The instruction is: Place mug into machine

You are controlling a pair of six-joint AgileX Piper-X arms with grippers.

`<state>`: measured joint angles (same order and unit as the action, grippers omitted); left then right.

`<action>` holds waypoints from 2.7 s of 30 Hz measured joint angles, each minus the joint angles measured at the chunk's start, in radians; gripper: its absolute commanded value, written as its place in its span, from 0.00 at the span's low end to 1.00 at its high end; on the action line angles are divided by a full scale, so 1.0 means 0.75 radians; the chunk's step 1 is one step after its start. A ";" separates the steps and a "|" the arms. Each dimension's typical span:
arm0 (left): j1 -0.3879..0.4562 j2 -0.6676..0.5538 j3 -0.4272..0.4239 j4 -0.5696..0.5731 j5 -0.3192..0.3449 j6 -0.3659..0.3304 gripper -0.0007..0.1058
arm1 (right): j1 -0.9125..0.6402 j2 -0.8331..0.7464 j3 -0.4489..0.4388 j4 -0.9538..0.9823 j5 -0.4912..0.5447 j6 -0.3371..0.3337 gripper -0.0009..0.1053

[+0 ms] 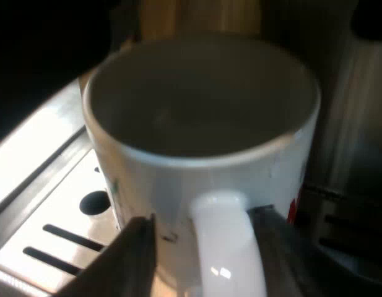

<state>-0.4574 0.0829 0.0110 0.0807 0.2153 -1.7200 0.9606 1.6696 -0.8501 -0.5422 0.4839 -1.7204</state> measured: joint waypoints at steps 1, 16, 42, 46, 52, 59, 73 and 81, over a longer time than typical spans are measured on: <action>0.000 0.000 0.000 0.000 0.000 0.000 0.74 | 0.007 0.000 0.000 -0.004 0.000 0.000 0.48; 0.000 0.000 0.000 0.000 0.000 0.000 0.74 | 0.055 -0.003 0.071 0.000 0.181 0.150 0.48; 0.000 0.000 0.000 0.000 0.014 0.000 0.74 | -0.039 0.141 -0.002 -0.197 0.005 0.069 0.47; 0.000 0.000 -0.009 0.011 0.079 0.000 0.74 | -0.003 0.049 0.019 0.010 0.010 0.069 0.47; 0.000 0.000 -0.151 0.114 0.089 0.000 0.74 | 0.052 -0.135 0.129 0.159 0.076 0.069 0.47; 0.000 0.000 -0.305 0.282 0.089 0.014 0.75 | 0.165 -0.396 0.207 0.300 0.151 0.069 0.47; 0.000 -0.008 -0.676 0.672 0.090 0.020 0.81 | 0.359 -0.806 0.209 0.369 0.264 -0.041 0.01; 0.000 -0.088 -0.729 0.799 0.090 0.020 0.81 | 0.384 -0.803 0.143 0.370 0.339 -0.060 0.01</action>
<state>-0.4574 0.0168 -0.5354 0.6802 0.2826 -1.7052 1.2483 1.0675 -0.7428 -0.2647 0.7379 -1.7652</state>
